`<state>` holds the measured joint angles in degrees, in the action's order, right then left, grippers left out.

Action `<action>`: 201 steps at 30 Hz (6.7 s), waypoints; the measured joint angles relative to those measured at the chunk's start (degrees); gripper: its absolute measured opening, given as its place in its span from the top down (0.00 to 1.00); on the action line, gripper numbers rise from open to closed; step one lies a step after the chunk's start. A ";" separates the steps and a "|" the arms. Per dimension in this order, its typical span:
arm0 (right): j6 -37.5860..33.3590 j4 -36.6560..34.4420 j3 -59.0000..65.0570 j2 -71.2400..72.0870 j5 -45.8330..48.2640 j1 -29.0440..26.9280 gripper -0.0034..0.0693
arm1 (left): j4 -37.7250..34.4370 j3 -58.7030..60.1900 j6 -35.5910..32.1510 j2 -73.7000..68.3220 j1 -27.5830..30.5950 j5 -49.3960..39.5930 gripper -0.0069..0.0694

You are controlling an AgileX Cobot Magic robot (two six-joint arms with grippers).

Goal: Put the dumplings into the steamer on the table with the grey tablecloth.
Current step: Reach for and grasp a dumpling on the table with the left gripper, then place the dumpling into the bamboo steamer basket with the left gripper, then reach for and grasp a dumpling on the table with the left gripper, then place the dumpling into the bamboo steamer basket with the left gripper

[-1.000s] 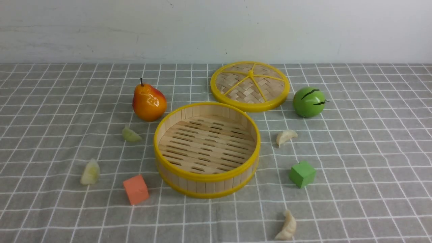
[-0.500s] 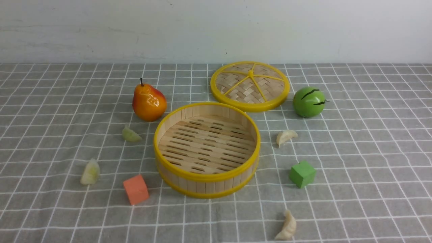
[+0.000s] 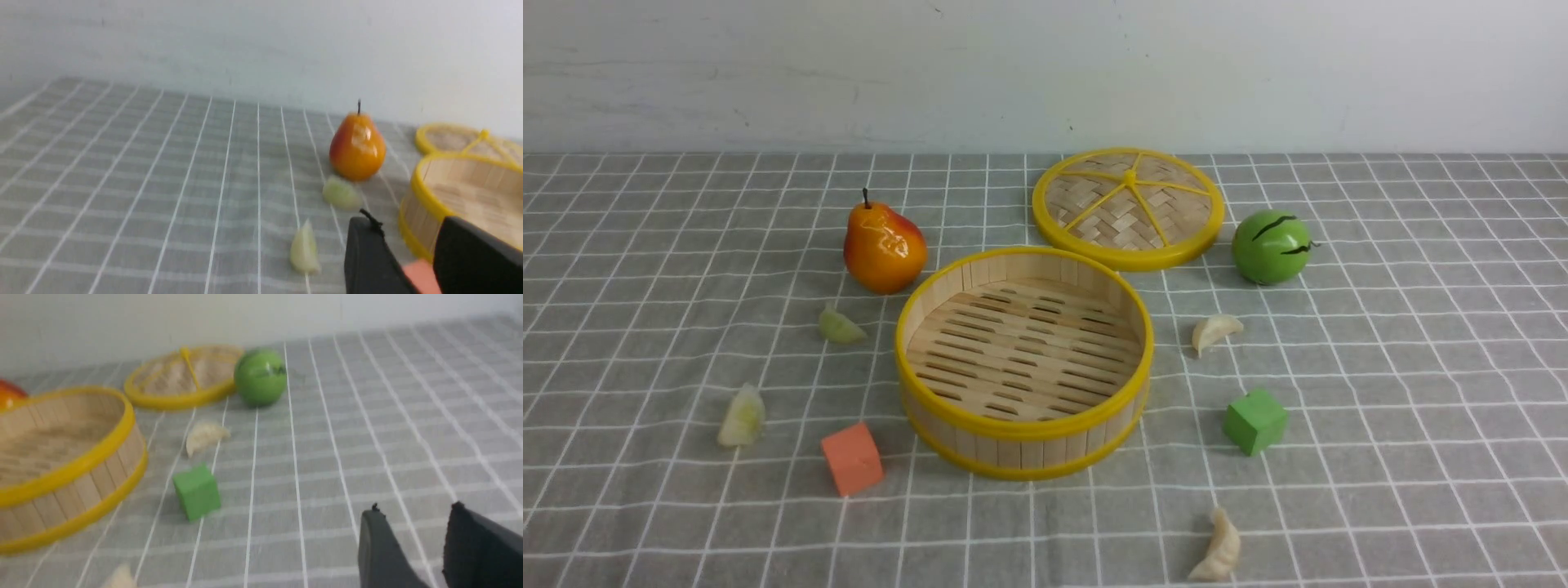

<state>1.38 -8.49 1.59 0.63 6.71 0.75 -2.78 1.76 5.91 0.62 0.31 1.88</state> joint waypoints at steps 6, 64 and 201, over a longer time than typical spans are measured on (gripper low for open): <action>5.50 1.09 0.00 0.00 -19.28 0.00 0.62 | 0.49 0.00 0.78 0.00 0.00 20.80 0.60; -14.70 -3.50 -44.95 -69.82 30.90 19.87 0.96 | -0.10 -83.72 7.94 -111.30 -16.60 -44.19 0.93; -17.18 -13.60 -45.00 -71.12 25.72 19.87 0.86 | -7.20 -93.92 3.19 -111.52 -25.30 -39.52 0.59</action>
<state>-15.80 -22.09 -43.41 -70.49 32.43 20.62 -9.98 -92.16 9.10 -110.91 -25.00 -37.64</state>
